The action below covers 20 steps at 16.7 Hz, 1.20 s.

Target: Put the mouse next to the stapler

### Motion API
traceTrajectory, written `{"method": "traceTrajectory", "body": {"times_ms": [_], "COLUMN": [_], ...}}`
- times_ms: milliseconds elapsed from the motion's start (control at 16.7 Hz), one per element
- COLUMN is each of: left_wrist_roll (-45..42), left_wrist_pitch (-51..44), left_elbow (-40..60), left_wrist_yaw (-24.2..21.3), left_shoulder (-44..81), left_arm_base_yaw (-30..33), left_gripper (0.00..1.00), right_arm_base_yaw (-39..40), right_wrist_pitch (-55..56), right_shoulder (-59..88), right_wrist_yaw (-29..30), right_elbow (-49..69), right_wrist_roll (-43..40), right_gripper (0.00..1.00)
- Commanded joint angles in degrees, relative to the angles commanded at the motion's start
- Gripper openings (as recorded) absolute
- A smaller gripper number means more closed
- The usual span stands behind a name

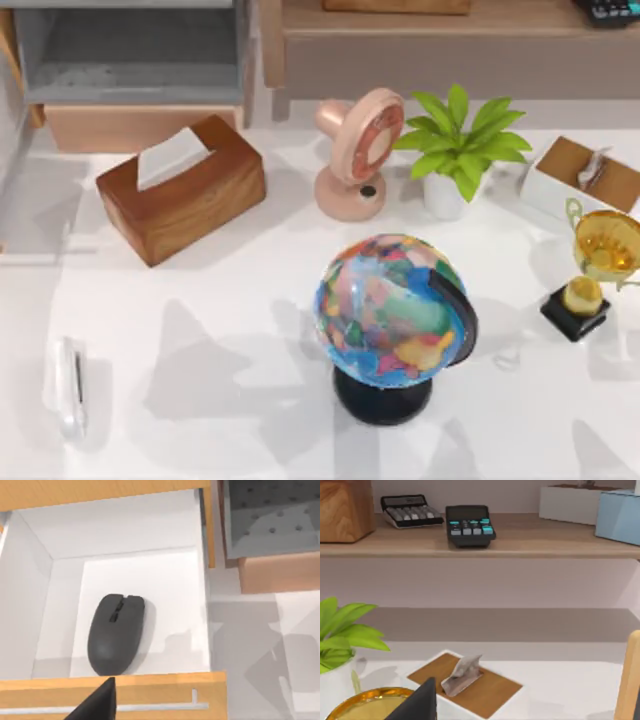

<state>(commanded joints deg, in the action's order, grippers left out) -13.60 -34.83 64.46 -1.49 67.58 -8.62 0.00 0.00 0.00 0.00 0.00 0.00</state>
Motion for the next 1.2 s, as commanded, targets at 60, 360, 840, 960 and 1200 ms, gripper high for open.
{"method": "traceTrajectory", "body": {"times_ms": [60,360,840,960,1200], "left_wrist_roll": [-0.67,-3.99,-9.31,-10.63,-13.35], "left_wrist_pitch": [-1.70,-10.22,-23.84,-27.20,-34.49], "left_elbow": [3.15,18.91,44.06,50.28,64.46], "left_wrist_yaw": [-0.07,-0.44,-1.02,-1.17,-1.35], "left_shoulder": [3.30,19.83,46.19,52.72,67.54], "left_arm_base_yaw": [-0.42,-2.53,-5.89,-6.71,-8.90], "left_gripper": [1.00,1.00,1.00,1.00,1.00], "right_arm_base_yaw": [0.00,0.00,0.00,0.00,0.00], "right_wrist_pitch": [0.00,0.00,0.00,0.00,0.00], "right_shoulder": [0.00,0.00,0.00,0.00,0.00], "right_wrist_yaw": [0.00,0.00,0.00,0.00,0.00], "right_elbow": [0.00,0.00,0.00,0.00,0.00], "right_wrist_roll": [0.00,0.00,0.00,0.00,0.00], "right_gripper": [1.00,1.00,1.00,1.00,1.00]}}
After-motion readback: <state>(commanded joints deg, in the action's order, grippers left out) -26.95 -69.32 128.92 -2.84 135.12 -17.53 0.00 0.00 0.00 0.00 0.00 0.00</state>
